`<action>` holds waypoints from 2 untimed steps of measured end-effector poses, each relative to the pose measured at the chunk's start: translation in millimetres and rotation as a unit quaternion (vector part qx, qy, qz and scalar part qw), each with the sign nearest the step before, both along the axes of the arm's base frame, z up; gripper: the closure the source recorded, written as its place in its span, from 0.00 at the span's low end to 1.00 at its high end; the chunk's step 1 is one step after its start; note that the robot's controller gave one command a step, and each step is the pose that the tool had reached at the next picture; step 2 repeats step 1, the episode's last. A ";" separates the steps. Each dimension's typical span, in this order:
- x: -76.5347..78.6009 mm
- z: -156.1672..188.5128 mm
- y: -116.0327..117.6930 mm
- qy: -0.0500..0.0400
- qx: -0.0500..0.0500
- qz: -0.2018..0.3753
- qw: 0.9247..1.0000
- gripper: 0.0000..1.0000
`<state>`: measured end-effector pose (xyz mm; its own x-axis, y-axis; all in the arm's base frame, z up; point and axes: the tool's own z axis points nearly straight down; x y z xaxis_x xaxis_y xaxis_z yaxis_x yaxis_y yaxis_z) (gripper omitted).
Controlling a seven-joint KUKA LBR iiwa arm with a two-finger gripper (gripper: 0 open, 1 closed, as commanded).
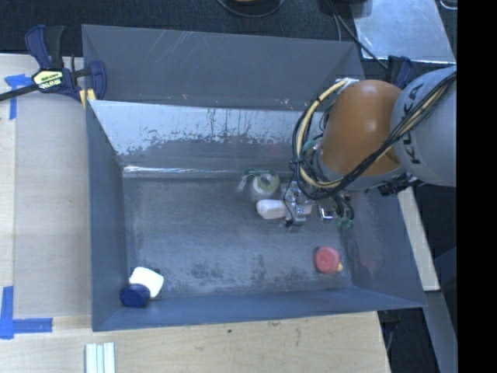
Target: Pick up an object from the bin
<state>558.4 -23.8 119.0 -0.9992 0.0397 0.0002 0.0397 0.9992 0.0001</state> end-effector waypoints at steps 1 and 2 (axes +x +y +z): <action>-3.2 96.6 3.4 -0.003 0.000 0.012 1.000 1.00; -3.2 96.6 3.4 -0.003 0.000 0.012 1.000 1.00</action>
Offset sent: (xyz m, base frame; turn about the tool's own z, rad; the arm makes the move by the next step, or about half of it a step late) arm 0.0061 -0.0252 0.1780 0.0043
